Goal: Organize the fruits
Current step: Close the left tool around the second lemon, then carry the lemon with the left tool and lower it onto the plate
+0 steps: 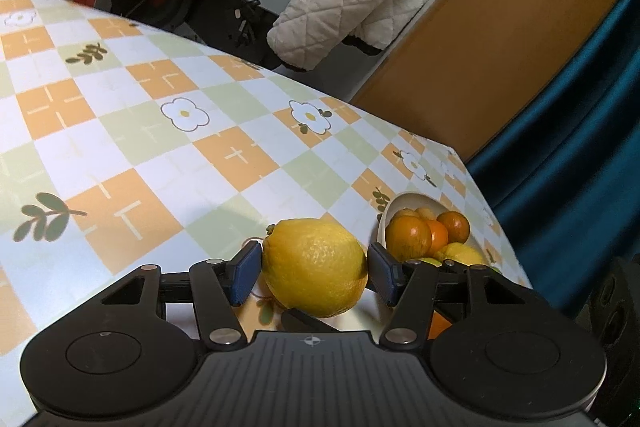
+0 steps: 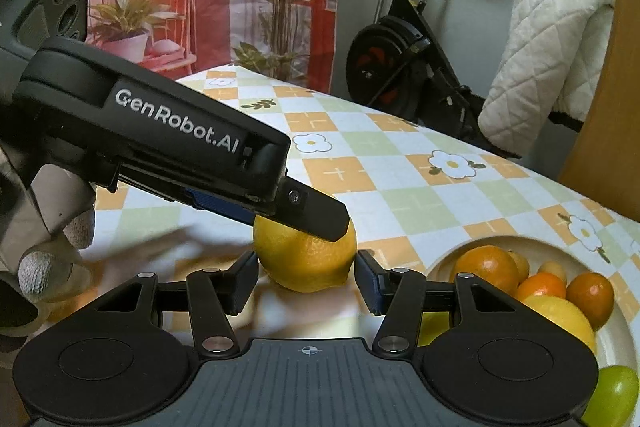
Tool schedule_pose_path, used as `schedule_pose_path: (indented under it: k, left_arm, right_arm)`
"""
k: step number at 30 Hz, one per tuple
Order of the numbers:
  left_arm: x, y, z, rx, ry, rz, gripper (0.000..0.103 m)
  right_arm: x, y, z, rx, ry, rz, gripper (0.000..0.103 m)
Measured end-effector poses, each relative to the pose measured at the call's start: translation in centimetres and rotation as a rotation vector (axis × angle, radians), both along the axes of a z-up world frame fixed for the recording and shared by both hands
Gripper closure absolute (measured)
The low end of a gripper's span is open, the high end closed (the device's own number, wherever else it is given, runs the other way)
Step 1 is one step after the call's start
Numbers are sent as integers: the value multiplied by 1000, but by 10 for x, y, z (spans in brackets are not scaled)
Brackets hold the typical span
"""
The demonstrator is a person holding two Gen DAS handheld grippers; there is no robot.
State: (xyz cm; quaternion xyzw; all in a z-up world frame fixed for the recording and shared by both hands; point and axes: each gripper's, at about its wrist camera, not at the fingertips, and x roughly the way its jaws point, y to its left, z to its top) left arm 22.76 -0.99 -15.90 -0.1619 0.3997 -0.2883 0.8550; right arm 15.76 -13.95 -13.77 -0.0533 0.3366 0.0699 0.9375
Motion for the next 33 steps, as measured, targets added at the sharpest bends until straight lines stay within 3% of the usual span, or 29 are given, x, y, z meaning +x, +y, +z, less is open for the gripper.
schedule_pose_path:
  k: [14,33]
  left_arm:
    - [-36,-24,37,79,-85,-36,43]
    - [-75,-116,59,133,-148,-210,44]
  right_arm:
    - [-40,-16,22,63,-72,-37,54]
    - [-118,-105,34,153,-159,-232,54]
